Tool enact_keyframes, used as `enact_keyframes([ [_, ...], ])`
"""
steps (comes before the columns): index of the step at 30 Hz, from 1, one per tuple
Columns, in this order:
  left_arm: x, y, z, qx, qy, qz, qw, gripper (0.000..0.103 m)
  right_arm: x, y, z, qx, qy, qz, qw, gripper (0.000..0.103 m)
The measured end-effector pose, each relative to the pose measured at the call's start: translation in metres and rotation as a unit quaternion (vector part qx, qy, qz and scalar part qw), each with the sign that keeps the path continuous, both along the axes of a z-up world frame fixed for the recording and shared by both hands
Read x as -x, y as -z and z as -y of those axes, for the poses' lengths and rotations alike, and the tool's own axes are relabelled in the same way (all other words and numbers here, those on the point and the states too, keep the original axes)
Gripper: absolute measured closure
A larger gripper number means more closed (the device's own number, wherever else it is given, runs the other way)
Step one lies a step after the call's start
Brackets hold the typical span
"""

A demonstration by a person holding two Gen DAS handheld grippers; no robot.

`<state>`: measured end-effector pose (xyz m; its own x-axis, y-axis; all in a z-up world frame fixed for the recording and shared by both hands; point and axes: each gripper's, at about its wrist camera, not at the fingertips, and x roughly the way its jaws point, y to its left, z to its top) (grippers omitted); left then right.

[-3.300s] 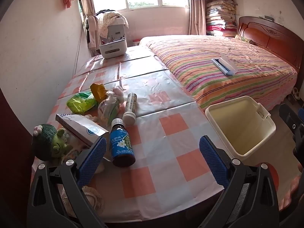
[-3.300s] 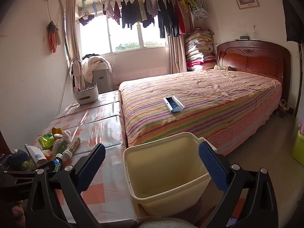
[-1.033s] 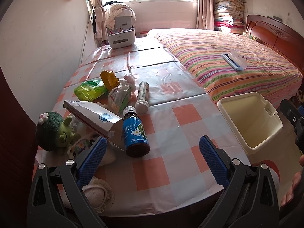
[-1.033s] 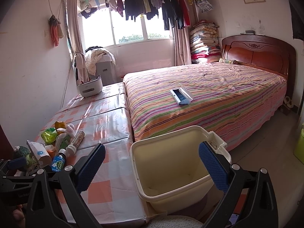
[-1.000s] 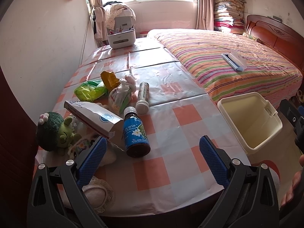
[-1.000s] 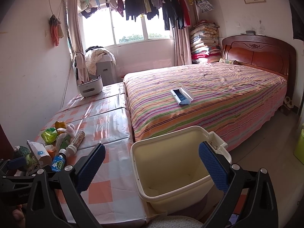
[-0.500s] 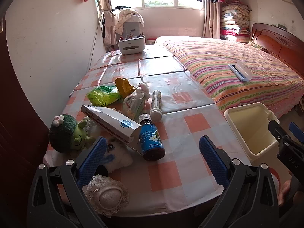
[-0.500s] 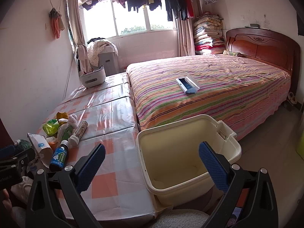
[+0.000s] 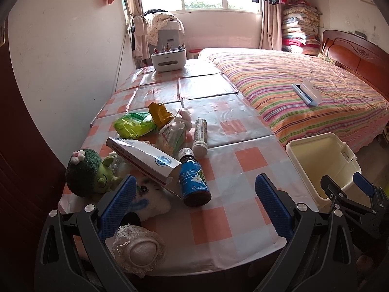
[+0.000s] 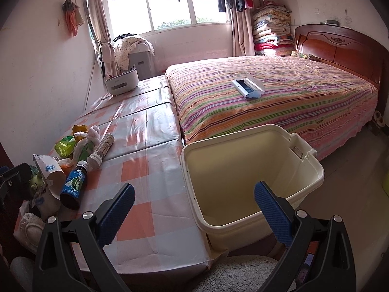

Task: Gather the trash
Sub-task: 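Move both tools toward the cluttered table beside the cream bin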

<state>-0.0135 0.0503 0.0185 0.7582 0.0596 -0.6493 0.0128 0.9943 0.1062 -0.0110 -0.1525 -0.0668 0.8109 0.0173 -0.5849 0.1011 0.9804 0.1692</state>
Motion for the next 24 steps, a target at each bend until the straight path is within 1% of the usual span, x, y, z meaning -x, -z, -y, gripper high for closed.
enact_keyframes([
  [2,0.001,-0.002,0.001,0.000,-0.001,0.002,1.0000,0.006,-0.002,0.003,-0.001,-0.005,-0.007,-0.007,1.000,0.007],
  [6,0.007,-0.006,-0.002,-0.003,-0.008,0.009,0.9999,0.006,-0.003,0.005,-0.003,-0.009,-0.015,-0.006,1.000,0.007],
  [12,0.018,-0.011,-0.017,-0.014,-0.039,0.009,0.9991,0.006,-0.001,0.004,-0.004,-0.017,-0.025,0.005,1.000,0.007],
  [15,0.023,-0.011,-0.022,-0.015,-0.047,0.009,0.9987,0.006,-0.004,0.007,-0.006,-0.022,-0.030,-0.001,0.999,0.007],
  [20,0.024,-0.009,-0.017,-0.015,-0.038,0.004,0.9992,0.006,-0.003,0.008,-0.007,-0.021,-0.029,-0.001,0.999,0.007],
  [24,0.025,-0.008,-0.010,-0.016,-0.026,0.003,0.9995,0.006,0.001,0.004,-0.004,-0.012,-0.017,0.006,1.000,0.007],
])
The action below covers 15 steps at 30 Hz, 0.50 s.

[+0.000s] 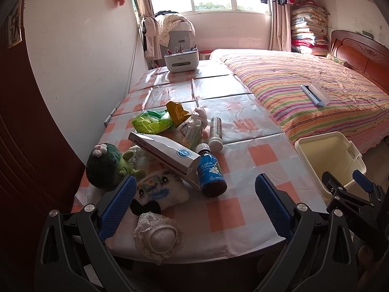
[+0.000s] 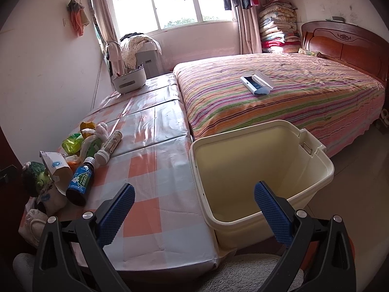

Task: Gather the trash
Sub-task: 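Move both tools toward the cluttered table beside the cream bin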

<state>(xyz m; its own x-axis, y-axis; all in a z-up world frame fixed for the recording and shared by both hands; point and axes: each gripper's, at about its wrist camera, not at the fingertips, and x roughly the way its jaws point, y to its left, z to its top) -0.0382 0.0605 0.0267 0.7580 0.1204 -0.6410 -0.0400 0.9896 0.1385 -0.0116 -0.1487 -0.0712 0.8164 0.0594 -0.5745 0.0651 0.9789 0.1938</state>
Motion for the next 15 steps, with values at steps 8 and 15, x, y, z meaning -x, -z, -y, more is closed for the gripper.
enact_keyframes([
  [8,0.002,0.000,0.004,-0.005,0.005,0.001,1.0000,0.006,0.002,-0.004,0.006,0.011,0.015,0.002,1.000,0.007],
  [15,0.005,0.001,-0.006,-0.009,-0.006,0.001,0.9999,0.006,0.001,-0.005,0.004,0.017,0.010,0.004,1.000,0.007],
])
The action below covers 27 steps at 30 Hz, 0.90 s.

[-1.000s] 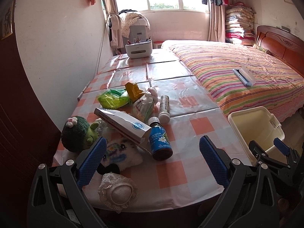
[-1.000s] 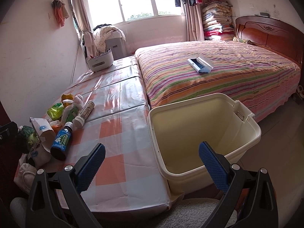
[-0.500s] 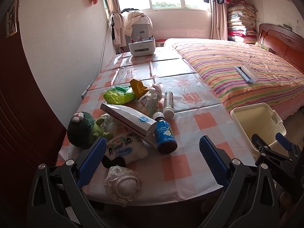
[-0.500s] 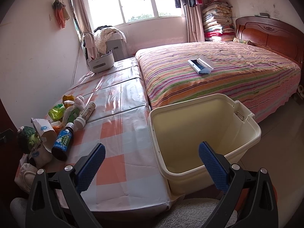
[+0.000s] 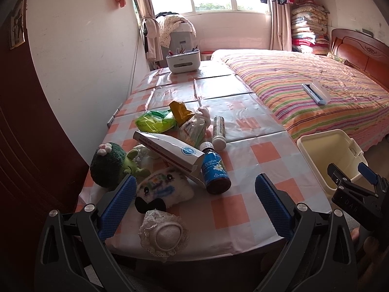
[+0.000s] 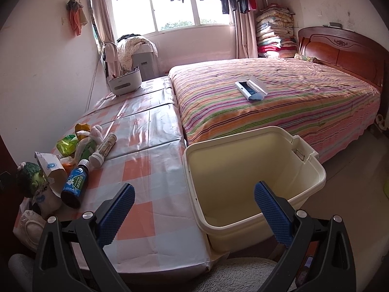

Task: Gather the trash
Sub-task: 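Move both tools toward the cluttered table beside the cream bin, then grasp the white medicine box with the right tool while the left tool approaches the lace cloth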

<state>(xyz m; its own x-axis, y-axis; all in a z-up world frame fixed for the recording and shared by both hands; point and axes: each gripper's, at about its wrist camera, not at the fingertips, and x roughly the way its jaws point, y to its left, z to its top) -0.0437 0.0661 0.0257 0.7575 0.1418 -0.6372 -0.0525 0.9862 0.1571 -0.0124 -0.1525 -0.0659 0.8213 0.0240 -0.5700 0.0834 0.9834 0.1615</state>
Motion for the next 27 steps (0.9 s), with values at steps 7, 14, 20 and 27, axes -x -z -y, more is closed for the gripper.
enact_keyframes([
  [7,0.004,0.003,-0.007,-0.003,-0.008,-0.007,0.9999,0.006,-0.002,-0.001,-0.004,0.004,-0.006,-0.001,1.000,0.007],
  [14,0.009,0.006,-0.024,0.005,-0.026,-0.010,0.9996,0.006,-0.003,-0.007,-0.010,0.014,-0.017,0.002,1.000,0.007],
  [20,0.017,0.011,-0.056,0.007,-0.066,-0.022,0.9976,0.006,-0.004,-0.010,-0.023,0.010,-0.039,0.008,0.999,0.007],
  [27,0.029,0.017,-0.080,0.016,-0.096,-0.028,0.9949,0.006,-0.009,-0.011,-0.051,0.006,-0.082,0.008,0.997,0.007],
])
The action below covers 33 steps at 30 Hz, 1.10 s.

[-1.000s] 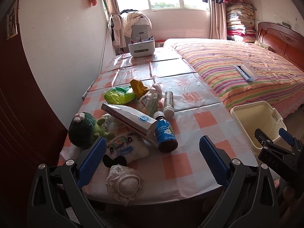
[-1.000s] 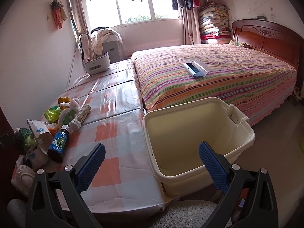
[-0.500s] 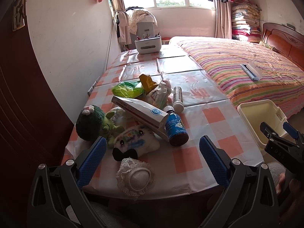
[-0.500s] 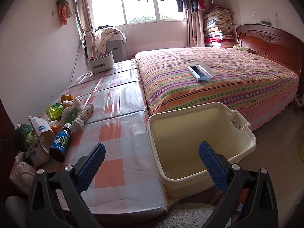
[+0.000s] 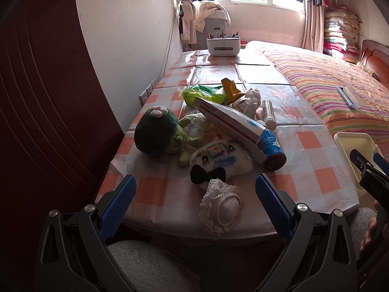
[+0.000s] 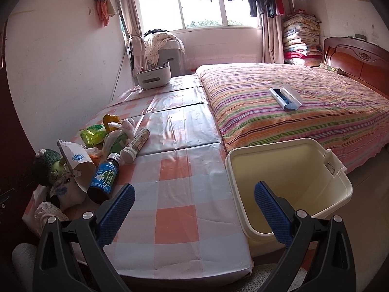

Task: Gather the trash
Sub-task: 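Grasp the white medicine box with the right tool while the left tool approaches the lace cloth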

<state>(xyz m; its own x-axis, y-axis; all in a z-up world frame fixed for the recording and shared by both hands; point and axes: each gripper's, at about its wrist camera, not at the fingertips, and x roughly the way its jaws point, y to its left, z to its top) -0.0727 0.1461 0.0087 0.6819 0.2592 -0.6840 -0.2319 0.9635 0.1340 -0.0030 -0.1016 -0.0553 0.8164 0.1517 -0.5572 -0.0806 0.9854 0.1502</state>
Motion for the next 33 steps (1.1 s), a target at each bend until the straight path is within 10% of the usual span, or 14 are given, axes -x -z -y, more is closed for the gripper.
enact_keyframes([
  [13,0.002,0.010,-0.007,0.015,0.001,-0.012,0.9998,0.006,-0.027,-0.030,-0.076,-0.013,-0.165,0.043,0.985,0.007],
  [33,0.007,0.029,-0.014,0.023,-0.014,-0.039,0.9989,0.006,-0.112,0.006,-0.220,0.108,-0.327,-0.041,0.938,0.008],
])
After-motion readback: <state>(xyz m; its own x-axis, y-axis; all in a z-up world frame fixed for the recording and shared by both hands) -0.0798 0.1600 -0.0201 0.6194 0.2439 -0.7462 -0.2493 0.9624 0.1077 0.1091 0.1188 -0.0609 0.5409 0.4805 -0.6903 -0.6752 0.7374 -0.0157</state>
